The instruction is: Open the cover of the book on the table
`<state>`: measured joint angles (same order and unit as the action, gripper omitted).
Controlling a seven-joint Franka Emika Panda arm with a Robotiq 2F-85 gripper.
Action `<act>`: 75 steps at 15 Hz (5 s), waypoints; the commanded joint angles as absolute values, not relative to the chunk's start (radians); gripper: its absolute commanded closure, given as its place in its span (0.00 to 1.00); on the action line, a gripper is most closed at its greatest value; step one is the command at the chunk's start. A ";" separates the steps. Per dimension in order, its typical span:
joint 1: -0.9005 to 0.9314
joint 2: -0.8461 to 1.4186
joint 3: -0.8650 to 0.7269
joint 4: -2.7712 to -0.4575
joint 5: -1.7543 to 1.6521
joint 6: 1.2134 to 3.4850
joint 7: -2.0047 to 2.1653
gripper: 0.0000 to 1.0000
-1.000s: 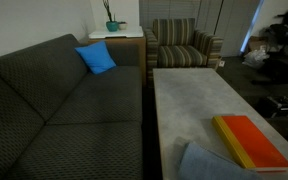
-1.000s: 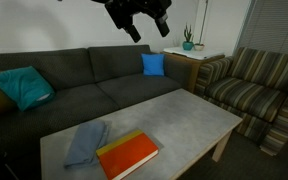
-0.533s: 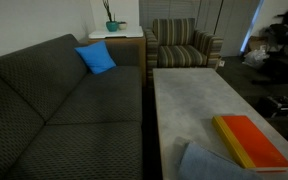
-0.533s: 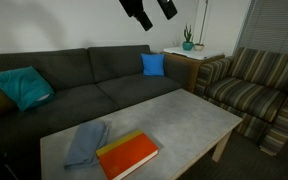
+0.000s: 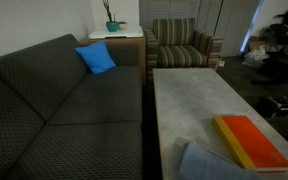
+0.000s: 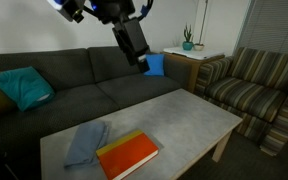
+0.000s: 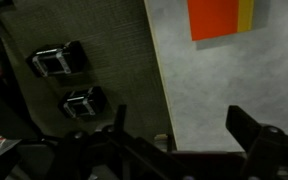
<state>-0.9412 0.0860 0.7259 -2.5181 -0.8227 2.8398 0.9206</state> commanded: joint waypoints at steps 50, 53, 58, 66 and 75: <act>-0.219 0.978 0.005 -1.773 -0.516 2.599 0.684 0.00; -0.137 0.975 -0.092 -1.796 -0.375 2.630 0.568 0.00; -0.082 1.026 -0.150 -1.753 -0.257 2.632 0.515 0.00; -0.067 1.233 -0.187 -1.532 -0.064 2.475 0.408 0.00; -0.128 1.393 -0.169 -1.317 -0.022 2.384 0.253 0.54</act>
<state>-0.0904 1.3505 -0.1854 -1.4005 -0.0491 2.4372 0.3222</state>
